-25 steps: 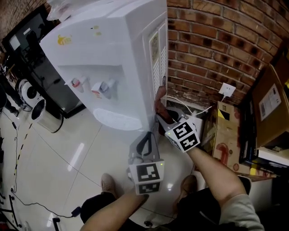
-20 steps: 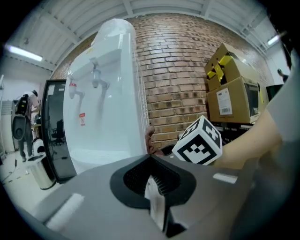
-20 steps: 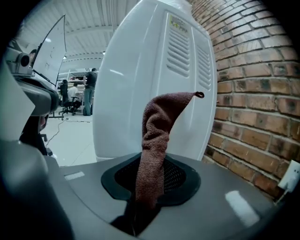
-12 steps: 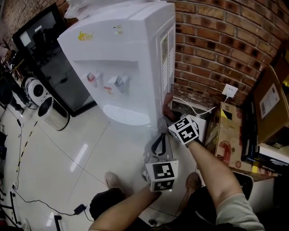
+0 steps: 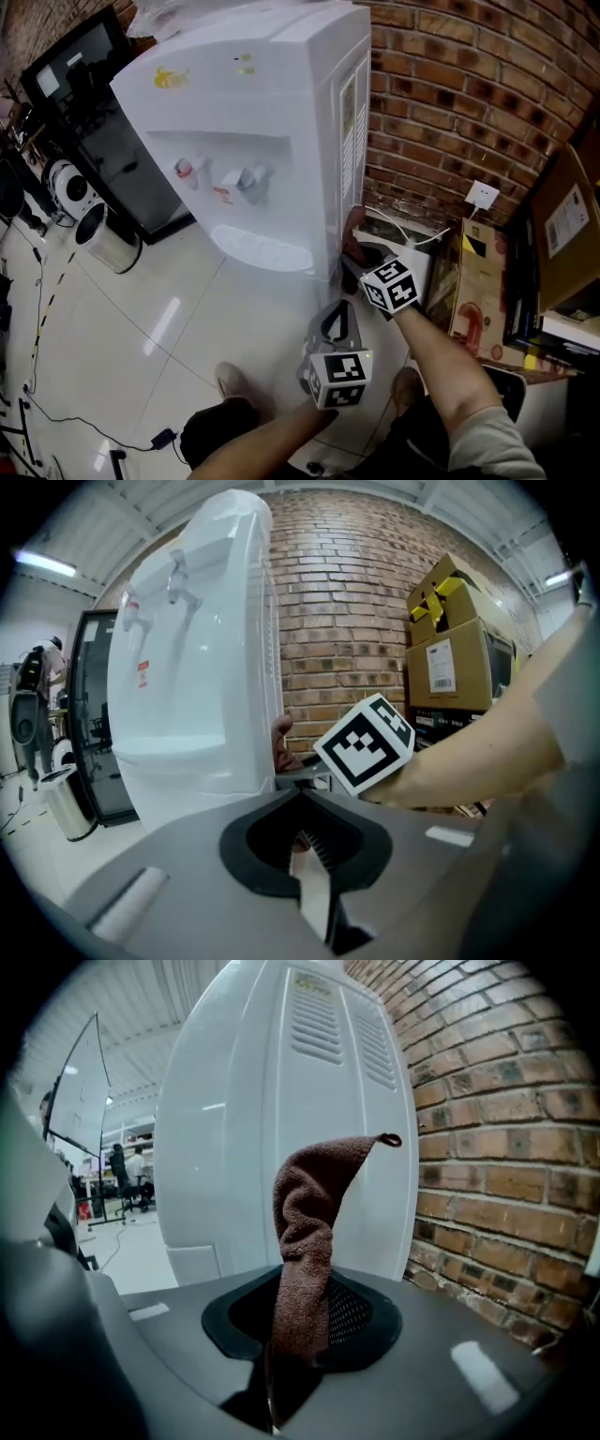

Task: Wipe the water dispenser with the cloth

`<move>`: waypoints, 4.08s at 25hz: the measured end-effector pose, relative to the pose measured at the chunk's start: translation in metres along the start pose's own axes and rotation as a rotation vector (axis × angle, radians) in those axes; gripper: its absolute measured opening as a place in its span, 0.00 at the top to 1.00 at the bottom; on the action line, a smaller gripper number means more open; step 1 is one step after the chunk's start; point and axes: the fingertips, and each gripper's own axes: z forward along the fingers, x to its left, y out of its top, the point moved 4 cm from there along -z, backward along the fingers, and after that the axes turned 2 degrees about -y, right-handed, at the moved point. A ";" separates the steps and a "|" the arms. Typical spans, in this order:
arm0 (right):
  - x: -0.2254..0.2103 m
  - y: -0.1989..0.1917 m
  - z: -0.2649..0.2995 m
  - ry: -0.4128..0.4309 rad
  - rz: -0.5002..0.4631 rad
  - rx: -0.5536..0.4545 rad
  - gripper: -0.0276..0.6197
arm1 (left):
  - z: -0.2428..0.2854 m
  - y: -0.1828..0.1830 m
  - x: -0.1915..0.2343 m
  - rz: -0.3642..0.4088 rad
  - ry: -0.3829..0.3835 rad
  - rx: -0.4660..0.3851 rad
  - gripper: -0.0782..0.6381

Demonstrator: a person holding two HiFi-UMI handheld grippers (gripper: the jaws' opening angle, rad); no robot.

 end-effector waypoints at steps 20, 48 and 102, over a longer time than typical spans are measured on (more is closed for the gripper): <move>-0.005 -0.107 0.055 0.083 0.023 0.225 0.79 | 0.047 -0.042 -0.013 -0.089 0.001 0.092 0.89; -0.075 0.239 -0.142 0.048 0.037 -0.494 0.79 | -0.020 0.224 -0.020 0.080 0.021 -0.289 0.89; -0.091 -0.044 0.063 -0.227 0.165 0.041 0.80 | 0.058 0.042 -0.015 -0.031 -0.100 0.024 0.89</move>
